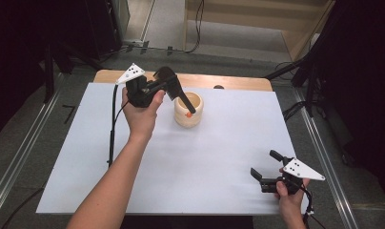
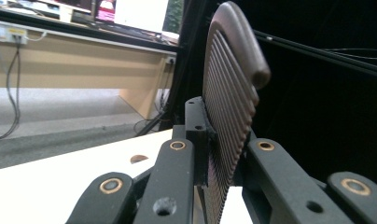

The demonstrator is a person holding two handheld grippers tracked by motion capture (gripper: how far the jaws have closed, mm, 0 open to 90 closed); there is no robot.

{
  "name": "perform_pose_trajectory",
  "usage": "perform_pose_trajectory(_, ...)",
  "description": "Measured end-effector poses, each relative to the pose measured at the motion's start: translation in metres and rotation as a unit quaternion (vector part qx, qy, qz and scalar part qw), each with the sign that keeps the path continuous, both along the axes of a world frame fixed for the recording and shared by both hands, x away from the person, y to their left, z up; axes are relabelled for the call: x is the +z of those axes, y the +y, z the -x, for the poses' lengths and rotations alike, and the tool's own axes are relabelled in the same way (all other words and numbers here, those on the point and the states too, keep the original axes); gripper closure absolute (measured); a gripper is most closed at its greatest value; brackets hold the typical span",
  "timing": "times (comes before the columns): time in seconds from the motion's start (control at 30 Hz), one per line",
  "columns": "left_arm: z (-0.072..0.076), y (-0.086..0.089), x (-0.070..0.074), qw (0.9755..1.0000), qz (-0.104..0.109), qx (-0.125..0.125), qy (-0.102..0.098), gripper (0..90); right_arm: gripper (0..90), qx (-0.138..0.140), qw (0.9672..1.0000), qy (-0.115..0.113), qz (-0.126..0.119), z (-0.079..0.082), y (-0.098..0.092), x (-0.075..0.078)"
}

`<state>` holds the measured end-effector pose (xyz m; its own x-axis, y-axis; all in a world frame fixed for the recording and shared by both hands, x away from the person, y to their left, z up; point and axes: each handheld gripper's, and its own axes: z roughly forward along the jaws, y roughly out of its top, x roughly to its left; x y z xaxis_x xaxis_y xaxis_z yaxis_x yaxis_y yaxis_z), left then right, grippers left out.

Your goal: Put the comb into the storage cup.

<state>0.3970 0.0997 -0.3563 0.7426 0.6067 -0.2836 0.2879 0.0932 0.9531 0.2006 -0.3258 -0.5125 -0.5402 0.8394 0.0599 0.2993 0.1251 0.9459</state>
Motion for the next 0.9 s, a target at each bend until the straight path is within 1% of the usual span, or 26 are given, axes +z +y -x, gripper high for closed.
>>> perform_pose_trajectory(0.17, -0.005, -0.001, -0.002, 1.0, 0.004, 0.001, 0.001, 84.4, 0.0, -0.001, 1.0, -0.001, -0.001, 0.0, -0.001, 0.0)
perform_pose_trajectory(0.27, -0.008, 0.0, -0.003, 0.9999, 0.013, 0.003, 0.004, 84.4, 0.0, 0.0, 1.0, 0.0, -0.002, 0.0, 0.0, 0.0)
perform_pose_trajectory(0.37, -0.011, 0.0, -0.002, 0.9998, 0.017, 0.005, 0.005, 84.4, 0.0, 0.0, 1.0, 0.0, -0.002, 0.0, -0.001, 0.0)
perform_pose_trajectory(0.6, -0.015, 0.001, 0.001, 0.9998, 0.011, 0.018, 0.001, 84.4, 0.0, 0.0, 1.0, 0.0, -0.003, 0.0, 0.0, 0.0)
perform_pose_trajectory(0.67, -0.017, 0.001, 0.0, 0.9997, 0.012, 0.019, 0.003, 84.4, 0.0, 0.0, 1.0, 0.001, -0.003, 0.0, 0.0, 0.0)
perform_pose_trajectory(0.73, -0.019, 0.001, -0.002, 0.9997, 0.008, 0.024, 0.004, 84.4, 0.0, 0.0, 1.0, 0.001, -0.003, 0.0, 0.0, 0.0)
perform_pose_trajectory(0.9, -0.025, 0.001, -0.007, 0.9994, 0.006, 0.033, 0.009, 84.4, 0.0, -0.001, 1.0, 0.001, -0.003, 0.0, 0.0, -0.001)
